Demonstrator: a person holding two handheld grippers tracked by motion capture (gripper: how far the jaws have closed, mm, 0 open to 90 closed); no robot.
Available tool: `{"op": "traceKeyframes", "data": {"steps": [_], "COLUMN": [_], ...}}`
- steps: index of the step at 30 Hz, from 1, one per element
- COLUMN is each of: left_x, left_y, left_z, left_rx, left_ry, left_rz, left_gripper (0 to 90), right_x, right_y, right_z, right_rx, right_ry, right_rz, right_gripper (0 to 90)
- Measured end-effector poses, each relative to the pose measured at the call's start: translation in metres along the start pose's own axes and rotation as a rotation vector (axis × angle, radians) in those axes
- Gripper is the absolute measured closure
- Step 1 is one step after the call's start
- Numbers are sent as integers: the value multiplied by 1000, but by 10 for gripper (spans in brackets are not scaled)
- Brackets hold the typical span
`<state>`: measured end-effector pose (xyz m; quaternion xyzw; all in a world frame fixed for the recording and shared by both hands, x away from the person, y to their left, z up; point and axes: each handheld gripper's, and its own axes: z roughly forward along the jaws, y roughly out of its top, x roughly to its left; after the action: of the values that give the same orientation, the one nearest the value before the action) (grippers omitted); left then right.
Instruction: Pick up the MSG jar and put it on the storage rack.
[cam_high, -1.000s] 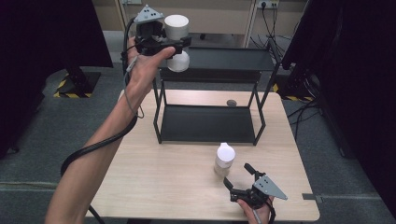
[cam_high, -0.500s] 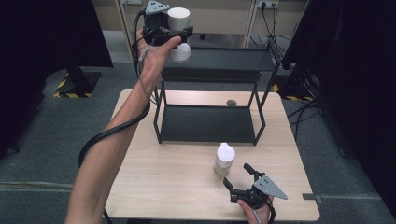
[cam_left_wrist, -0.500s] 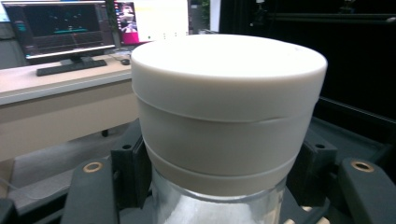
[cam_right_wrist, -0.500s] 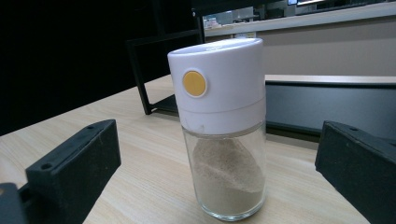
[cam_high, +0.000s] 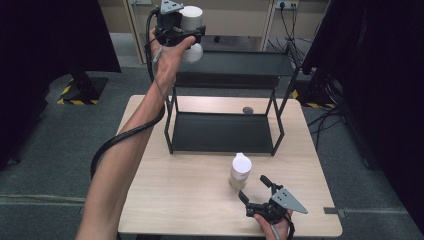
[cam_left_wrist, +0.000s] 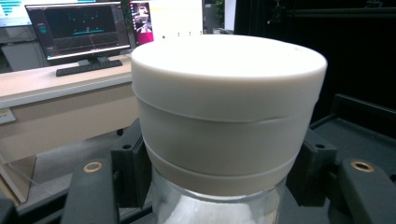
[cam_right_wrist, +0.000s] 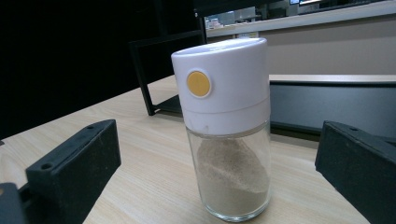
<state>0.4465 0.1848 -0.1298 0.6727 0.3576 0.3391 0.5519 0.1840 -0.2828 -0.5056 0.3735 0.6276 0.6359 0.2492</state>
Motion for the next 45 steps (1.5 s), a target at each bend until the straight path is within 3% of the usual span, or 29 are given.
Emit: {"op": "traceKeyframes", "data": {"steps": [12,23,36,43,45], "left_x": [1,-1,3,-5,-6], "left_y": [-12,-19,-25,-24,-24], "left_z": [12,22,22,21,21], "left_rx": [0,13,-6,7,11], "left_ry": [11,17,3,29,35], "left_rz": [-32,-33,-51,-118,-136], "left_gripper": [351,350,341,68,35], "right_x": [-1,-1,0,0,0], "right_y": [-1,0,0,0,0], "right_z": [0,-1,0,0,0], "right_rx": [-4,-3,0,2,0], "right_ry": [1,4,8,8,10], "right_rz": [7,11,9,7,6], "right_gripper": [4,3,3,4,4]}}
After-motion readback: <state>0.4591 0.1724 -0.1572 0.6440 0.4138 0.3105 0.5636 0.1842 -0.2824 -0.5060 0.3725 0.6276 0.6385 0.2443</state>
